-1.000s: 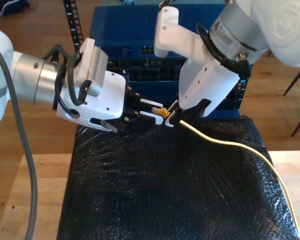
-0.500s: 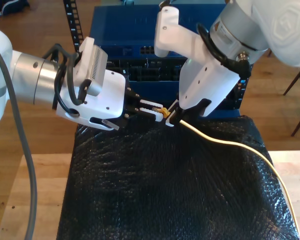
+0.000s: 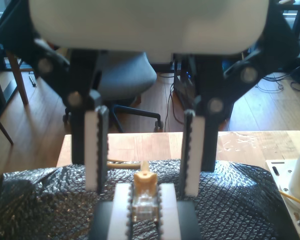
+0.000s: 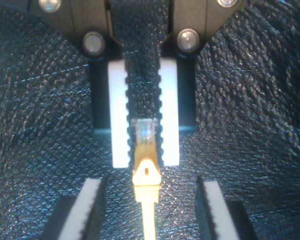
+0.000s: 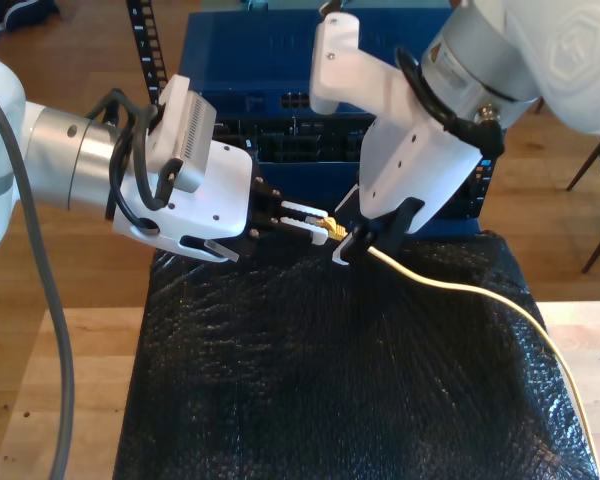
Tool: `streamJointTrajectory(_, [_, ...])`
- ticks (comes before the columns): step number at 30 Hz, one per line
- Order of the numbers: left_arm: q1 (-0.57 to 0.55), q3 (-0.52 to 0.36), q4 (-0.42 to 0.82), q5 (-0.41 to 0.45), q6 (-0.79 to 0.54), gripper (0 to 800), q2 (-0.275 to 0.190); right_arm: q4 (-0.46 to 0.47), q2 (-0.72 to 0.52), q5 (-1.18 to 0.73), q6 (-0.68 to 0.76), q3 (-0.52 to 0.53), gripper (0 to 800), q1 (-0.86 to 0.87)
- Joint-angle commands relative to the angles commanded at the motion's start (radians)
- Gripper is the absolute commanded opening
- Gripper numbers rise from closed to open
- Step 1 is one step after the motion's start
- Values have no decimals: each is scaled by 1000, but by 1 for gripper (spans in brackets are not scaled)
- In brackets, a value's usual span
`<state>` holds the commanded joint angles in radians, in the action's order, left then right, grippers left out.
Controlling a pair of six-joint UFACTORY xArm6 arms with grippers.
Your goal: Grab the cable and plug it in
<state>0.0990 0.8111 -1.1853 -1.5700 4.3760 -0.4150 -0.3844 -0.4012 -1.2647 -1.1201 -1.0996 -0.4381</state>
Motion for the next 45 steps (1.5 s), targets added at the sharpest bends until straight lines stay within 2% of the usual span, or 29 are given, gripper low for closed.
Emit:
streamJointTrajectory(3, [2,5,-2,2,18,3,5,3,-18,2,-32,3,499,3])
streamJointTrajectory(7, [3,9,-8,-3,74,3,9,5,-44,5,-91,8,576,9])
streamJointTrajectory(15, [3,14,-61,-68,135,3,29,2,-114,12,-187,11,707,14])
streamJointTrajectory(24, [8,17,-87,-135,175,3,55,3,-190,77,-259,12,792,14])
streamJointTrajectory(29, [9,20,-114,-196,215,3,92,-2,-212,80,-338,29,794,14])
streamJointTrajectory(32, [17,51,-141,-244,216,3,121,-5,-239,91,-342,52,794,14])
streamJointTrajectory(39, [34,57,-146,-270,218,3,157,-5,-311,117,-344,81,794,12])
streamJointTrajectory(45, [64,60,-212,-350,242,3,224,-8,-371,129,-345,112,793,3])
